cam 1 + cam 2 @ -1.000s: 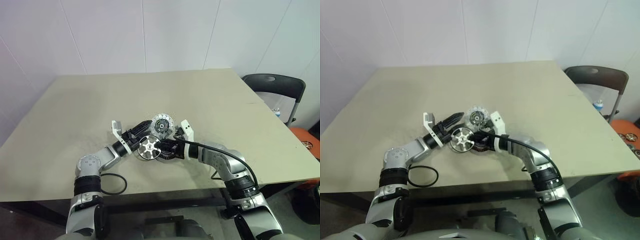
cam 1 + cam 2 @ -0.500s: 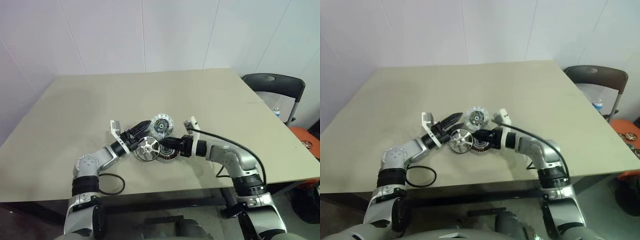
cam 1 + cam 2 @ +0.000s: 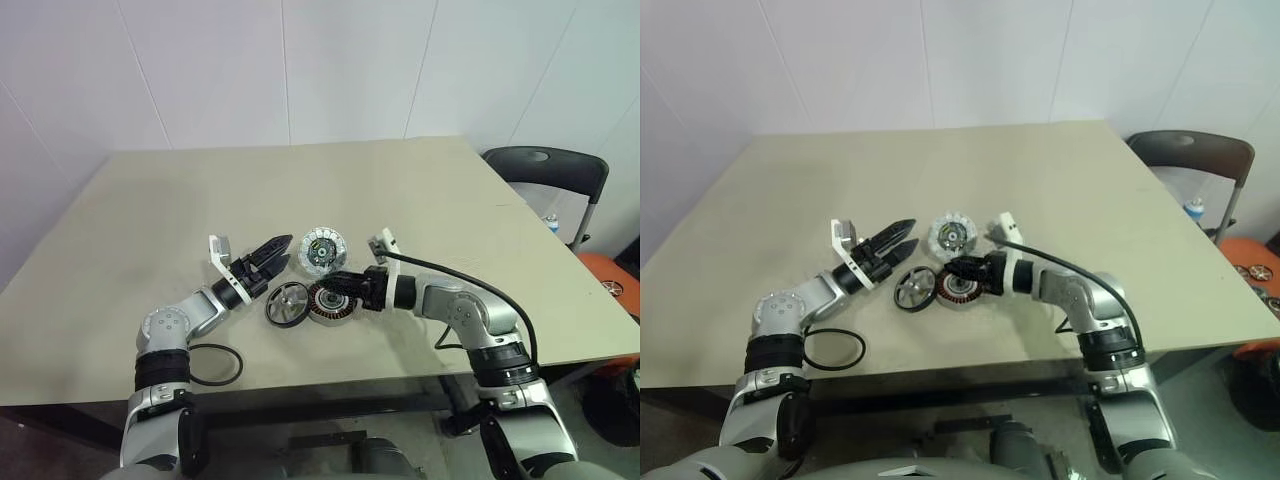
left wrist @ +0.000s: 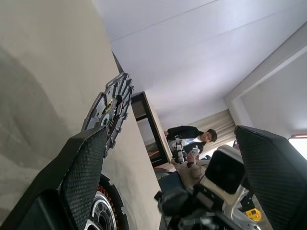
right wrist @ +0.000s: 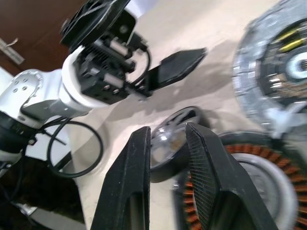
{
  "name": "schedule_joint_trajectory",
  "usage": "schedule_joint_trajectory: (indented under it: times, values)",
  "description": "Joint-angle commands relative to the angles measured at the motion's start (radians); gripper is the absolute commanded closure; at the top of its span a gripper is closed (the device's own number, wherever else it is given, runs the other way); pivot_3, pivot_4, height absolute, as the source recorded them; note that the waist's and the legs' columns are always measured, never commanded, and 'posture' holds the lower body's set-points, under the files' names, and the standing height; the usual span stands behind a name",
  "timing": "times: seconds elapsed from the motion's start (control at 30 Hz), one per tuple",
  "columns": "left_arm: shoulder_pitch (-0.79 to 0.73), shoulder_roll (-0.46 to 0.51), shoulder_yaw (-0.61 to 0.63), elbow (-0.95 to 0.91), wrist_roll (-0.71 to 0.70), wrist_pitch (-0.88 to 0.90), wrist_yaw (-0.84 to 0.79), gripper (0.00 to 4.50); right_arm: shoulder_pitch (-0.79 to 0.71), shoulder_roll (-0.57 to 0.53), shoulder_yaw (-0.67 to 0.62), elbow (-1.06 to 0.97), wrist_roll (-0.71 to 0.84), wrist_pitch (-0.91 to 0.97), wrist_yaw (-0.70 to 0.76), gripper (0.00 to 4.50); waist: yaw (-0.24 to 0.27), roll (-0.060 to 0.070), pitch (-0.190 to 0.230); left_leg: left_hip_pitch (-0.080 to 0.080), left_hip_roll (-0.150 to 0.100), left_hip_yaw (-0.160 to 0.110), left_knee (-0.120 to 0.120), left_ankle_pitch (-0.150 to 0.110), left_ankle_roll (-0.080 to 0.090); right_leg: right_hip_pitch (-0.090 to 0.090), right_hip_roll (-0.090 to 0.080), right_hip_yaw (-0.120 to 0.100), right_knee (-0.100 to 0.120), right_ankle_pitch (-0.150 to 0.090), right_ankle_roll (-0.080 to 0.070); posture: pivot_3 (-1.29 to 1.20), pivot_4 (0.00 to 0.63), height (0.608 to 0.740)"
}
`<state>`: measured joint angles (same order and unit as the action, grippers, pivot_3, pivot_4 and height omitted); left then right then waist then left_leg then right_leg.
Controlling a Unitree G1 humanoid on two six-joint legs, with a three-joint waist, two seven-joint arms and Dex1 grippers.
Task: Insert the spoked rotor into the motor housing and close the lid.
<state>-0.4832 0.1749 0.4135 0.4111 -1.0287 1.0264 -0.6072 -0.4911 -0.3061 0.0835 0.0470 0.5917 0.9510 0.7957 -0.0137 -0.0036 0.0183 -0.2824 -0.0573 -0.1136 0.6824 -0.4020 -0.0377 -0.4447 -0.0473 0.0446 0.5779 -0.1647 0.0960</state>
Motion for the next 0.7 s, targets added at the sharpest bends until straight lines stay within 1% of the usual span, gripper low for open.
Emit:
schedule_joint_trajectory:
  times: [0.03, 0.1, 0.13, 0.17, 0.2, 0.23, 0.27, 0.3, 0.43, 0.5, 0.63, 0.7]
  values:
    - [-0.012, 0.000, -0.002, -0.006, 0.009, -0.021, -0.019, 0.00, -0.008, 0.025, 0.044, -0.056, -0.003, 0.003, -0.012, 3.32, -0.001, 0.000, 0.000, 0.000, 0.000, 0.000, 0.000, 0.000, 0.000, 0.000, 0.000, 0.000, 0.000, 0.000, 0.000, 0.00, 0.000, 0.740]
    - [-0.014, 0.000, -0.004, 0.000, 0.015, -0.026, -0.022, 0.00, -0.009, 0.050, 0.078, -0.060, -0.013, 0.011, -0.031, 3.32, -0.001, 0.000, 0.000, 0.000, 0.000, 0.000, 0.000, 0.000, 0.000, 0.000, 0.000, 0.000, 0.000, 0.000, 0.000, 0.00, 0.000, 0.740]
    - [-0.014, 0.000, -0.004, 0.001, 0.017, -0.027, -0.024, 0.00, -0.011, 0.062, 0.094, -0.056, -0.025, 0.010, -0.045, 2.92, -0.001, 0.000, 0.000, 0.000, 0.000, 0.000, 0.000, 0.000, 0.000, 0.000, 0.000, 0.000, 0.000, 0.000, 0.000, 0.00, 0.000, 0.740]
    - [-0.014, 0.000, -0.005, 0.002, 0.018, -0.028, -0.025, 0.00, -0.013, 0.070, 0.104, -0.054, -0.033, 0.009, -0.054, 2.77, -0.001, 0.000, 0.000, 0.000, 0.000, 0.000, 0.000, 0.000, 0.000, 0.000, 0.000, 0.000, 0.000, 0.000, 0.000, 0.00, 0.000, 0.740]
    - [-0.014, 0.000, -0.005, 0.002, 0.019, -0.028, -0.025, 0.00, -0.017, 0.078, 0.108, -0.046, -0.041, 0.004, -0.064, 2.48, -0.001, 0.000, 0.000, 0.000, 0.000, 0.000, 0.000, 0.000, 0.000, 0.000, 0.000, 0.000, 0.000, 0.000, 0.000, 0.00, 0.000, 0.740]
    - [-0.013, 0.000, -0.005, 0.002, 0.020, -0.028, -0.026, 0.00, -0.018, 0.084, 0.110, -0.041, -0.046, 0.002, -0.071, 2.07, -0.001, 0.000, 0.000, 0.000, 0.000, 0.000, 0.000, 0.000, 0.000, 0.000, 0.000, 0.000, 0.000, 0.000, 0.000, 0.00, 0.000, 0.740]
    - [-0.013, 0.001, -0.005, 0.002, 0.020, -0.029, -0.027, 0.00, -0.023, 0.092, 0.111, -0.029, -0.057, -0.005, -0.086, 1.79, 0.000, 0.000, 0.000, 0.000, 0.000, 0.000, 0.000, 0.000, 0.000, 0.000, 0.000, 0.000, 0.000, 0.000, 0.000, 0.00, 0.000, 0.740]
    - [-0.012, 0.003, -0.004, 0.002, 0.021, -0.029, -0.028, 0.00, -0.028, 0.097, 0.115, -0.016, -0.070, -0.012, -0.099, 1.39, 0.001, 0.000, 0.000, 0.000, 0.000, 0.000, 0.000, 0.000, 0.000, 0.000, 0.000, 0.000, 0.000, 0.000, 0.000, 0.00, 0.000, 0.740]
    - [-0.007, 0.005, -0.003, 0.003, 0.022, -0.030, -0.030, 0.00, -0.041, 0.108, 0.108, 0.017, -0.107, -0.038, -0.137, 0.02, -0.001, 0.000, 0.000, 0.000, 0.000, 0.000, 0.000, 0.000, 0.000, 0.000, 0.000, 0.000, 0.000, 0.000, 0.000, 0.00, 0.000, 0.740]
    - [-0.005, 0.004, -0.004, 0.004, 0.024, -0.031, -0.031, 0.00, -0.045, 0.106, 0.107, 0.023, -0.117, -0.045, -0.145, 0.02, -0.001, 0.000, 0.000, 0.000, 0.000, 0.000, 0.000, 0.000, 0.000, 0.000, 0.000, 0.000, 0.000, 0.000, 0.000, 0.00, 0.000, 0.740]
    - [-0.004, -0.001, -0.009, 0.004, 0.025, -0.034, -0.032, 0.00, -0.049, 0.070, 0.163, 0.023, -0.181, -0.067, -0.138, 0.02, -0.002, 0.000, 0.000, 0.000, 0.000, 0.000, 0.000, 0.000, 0.000, -0.001, 0.000, 0.000, 0.000, 0.000, 0.000, 0.00, 0.000, 0.740]
    - [-0.005, -0.004, -0.011, 0.003, 0.025, -0.035, -0.031, 0.00, -0.046, 0.068, 0.171, 0.013, -0.184, -0.063, -0.127, 0.02, -0.002, 0.000, 0.000, 0.000, 0.000, 0.000, 0.000, 0.000, 0.000, -0.001, 0.000, 0.000, 0.000, 0.000, 0.000, 0.00, 0.000, 0.740]
